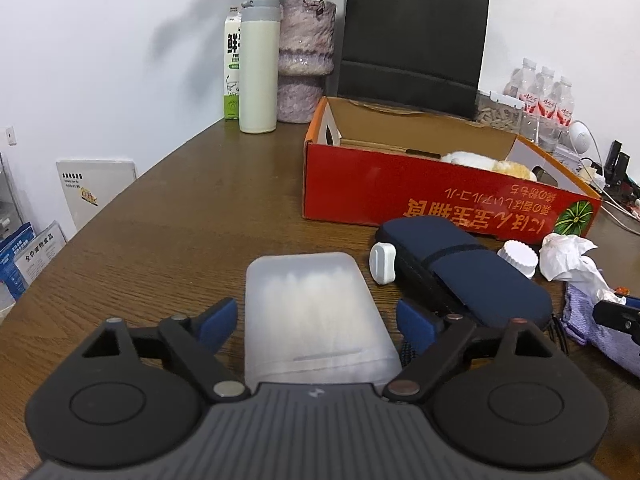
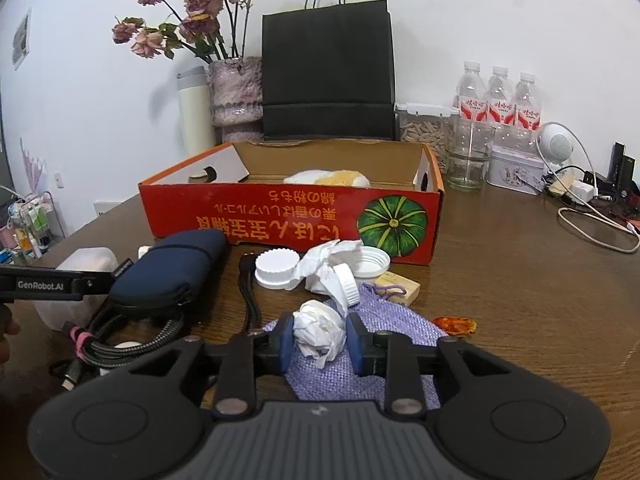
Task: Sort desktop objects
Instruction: 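Close the left gripper on the plastic box while the right gripper closes on the tissue, then carry the plastic box with the left gripper while the right gripper carries the tissue into the cardboard box, then open the left gripper releasing the plastic box while the right gripper releases the tissue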
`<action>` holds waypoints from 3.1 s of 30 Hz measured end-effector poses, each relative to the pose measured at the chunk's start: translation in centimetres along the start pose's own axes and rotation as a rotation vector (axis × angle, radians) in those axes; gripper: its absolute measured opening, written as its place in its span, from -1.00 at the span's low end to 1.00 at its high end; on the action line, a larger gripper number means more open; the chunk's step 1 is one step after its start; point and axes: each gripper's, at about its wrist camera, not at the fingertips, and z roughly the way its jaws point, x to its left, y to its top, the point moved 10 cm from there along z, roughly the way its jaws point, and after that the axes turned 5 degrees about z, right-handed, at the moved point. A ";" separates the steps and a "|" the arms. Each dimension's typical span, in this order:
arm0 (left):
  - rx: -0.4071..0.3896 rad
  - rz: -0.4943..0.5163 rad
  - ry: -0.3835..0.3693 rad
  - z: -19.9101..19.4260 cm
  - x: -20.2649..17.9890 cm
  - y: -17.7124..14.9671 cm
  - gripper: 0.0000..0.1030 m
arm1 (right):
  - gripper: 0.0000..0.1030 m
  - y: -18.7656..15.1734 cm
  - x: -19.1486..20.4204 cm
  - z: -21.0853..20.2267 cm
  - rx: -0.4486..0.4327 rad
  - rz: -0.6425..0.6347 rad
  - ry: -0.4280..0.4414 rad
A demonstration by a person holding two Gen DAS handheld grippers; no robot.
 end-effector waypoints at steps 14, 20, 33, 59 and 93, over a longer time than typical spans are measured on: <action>-0.036 -0.032 -0.047 -0.7 0.0 0.0 0.29 | -0.56 0.4 0.1 -0.7 -0.036 0.007 0.016; -0.082 -0.032 -0.057 -2.2 0.0 0.8 0.29 | -0.56 1.0 0.4 -1.9 -0.074 0.015 0.030; -0.205 -0.009 -0.131 -4.9 -1.9 5.9 0.29 | -0.56 5.9 1.6 -4.5 -0.194 0.021 0.097; -0.298 -0.038 -0.278 2.2 -7.6 16.7 0.29 | -0.56 16.6 0.1 5.5 -0.240 0.015 0.081; -0.126 -0.005 -0.237 13.3 -6.7 17.2 0.29 | -0.56 15.5 -4.5 16.9 -0.017 0.093 0.076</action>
